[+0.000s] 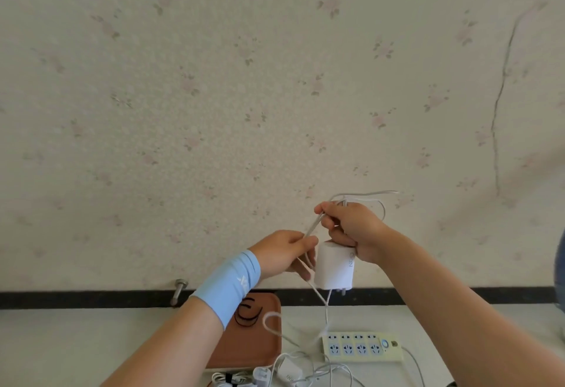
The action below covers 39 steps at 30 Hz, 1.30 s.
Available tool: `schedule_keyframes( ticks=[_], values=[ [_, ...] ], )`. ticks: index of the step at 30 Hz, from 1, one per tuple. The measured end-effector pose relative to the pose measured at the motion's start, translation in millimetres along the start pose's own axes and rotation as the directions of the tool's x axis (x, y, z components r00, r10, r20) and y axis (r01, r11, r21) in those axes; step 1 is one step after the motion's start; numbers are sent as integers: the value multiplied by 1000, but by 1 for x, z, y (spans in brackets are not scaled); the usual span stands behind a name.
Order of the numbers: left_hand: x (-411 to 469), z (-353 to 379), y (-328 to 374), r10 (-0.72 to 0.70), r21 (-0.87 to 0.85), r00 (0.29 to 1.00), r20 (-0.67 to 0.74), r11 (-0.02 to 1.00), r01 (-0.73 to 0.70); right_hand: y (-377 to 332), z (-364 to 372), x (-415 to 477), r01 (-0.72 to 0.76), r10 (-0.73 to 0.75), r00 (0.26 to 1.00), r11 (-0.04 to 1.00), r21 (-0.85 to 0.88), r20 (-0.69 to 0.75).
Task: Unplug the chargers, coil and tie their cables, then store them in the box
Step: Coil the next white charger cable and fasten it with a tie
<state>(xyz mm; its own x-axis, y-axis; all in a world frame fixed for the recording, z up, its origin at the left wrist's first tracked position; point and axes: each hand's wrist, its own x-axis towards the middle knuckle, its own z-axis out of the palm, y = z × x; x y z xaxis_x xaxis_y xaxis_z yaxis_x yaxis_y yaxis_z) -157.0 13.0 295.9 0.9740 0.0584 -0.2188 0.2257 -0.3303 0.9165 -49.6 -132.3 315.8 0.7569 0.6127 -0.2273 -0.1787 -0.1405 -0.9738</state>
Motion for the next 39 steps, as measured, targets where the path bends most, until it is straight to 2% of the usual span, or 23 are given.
schedule_keyframes(
  ticks=[3, 6, 8, 12, 15, 18, 20, 22, 25, 27, 29, 31, 33, 34, 35, 39],
  values=[
    [3, -9, -3, 39, -59, 994, -106, 997, -46, 0, -6, 2, 6, -6, 1000, 1000, 11, -17],
    [3, -9, -3, 18, -291, 991, -130, 955, -55, 0, -6, 1, -5, 5, 1000, 1000, -22, -2],
    [4, -5, 1, -22, -451, 980, -199, 890, -72, -1, -3, -2, -19, 22, 1000, 990, -141, 21],
    [7, -7, 4, -112, -739, 958, -263, 663, -125, 4, 12, -5, -21, 113, 979, 886, -463, 172],
    [8, -11, 4, -102, -883, 972, -214, 447, -147, 11, 21, -5, 9, 182, 923, 870, -494, 338],
    [10, -19, 8, -57, -958, 985, -165, 245, -146, 14, 28, -11, 53, 225, 833, 877, -478, 506],
    [9, -27, 9, -47, -964, 986, -161, 223, -147, 13, 32, -13, 73, 235, 808, 869, -489, 540],
    [8, -37, 7, -73, -958, 978, -196, 228, -175, 9, 34, -11, 81, 237, 816, 855, -512, 526],
    [8, -50, 3, -142, -945, 945, -296, 191, -267, 3, 31, -11, 105, 303, 812, 766, -635, 499],
    [6, -54, 3, -179, -915, 906, -383, 208, -346, 6, 29, -13, 103, 319, 823, 729, -677, 470],
    [2, -53, 2, -161, -890, 899, -408, 290, -352, 9, 26, -13, 80, 260, 872, 760, -645, 414],
    [0, -46, 1, -100, -850, 932, -348, 453, -268, 10, 23, -11, 58, 202, 909, 805, -591, 365],
    [2, -40, -6, -88, -714, 959, -268, 686, -137, 8, 19, -11, 31, 172, 930, 846, -532, 326],
    [4, -36, -10, -85, -644, 972, -221, 761, -80, 7, 16, -10, 17, 158, 939, 866, -500, 305],
    [5, -33, -12, -76, -597, 983, -167, 801, -40, 6, 14, -10, 6, 144, 949, 882, -471, 281],
    [9, -15, -16, -41, -603, 999, 19, 797, 45, 2, 9, -8, -30, 95, 978, 946, -324, 187]
  ],
)
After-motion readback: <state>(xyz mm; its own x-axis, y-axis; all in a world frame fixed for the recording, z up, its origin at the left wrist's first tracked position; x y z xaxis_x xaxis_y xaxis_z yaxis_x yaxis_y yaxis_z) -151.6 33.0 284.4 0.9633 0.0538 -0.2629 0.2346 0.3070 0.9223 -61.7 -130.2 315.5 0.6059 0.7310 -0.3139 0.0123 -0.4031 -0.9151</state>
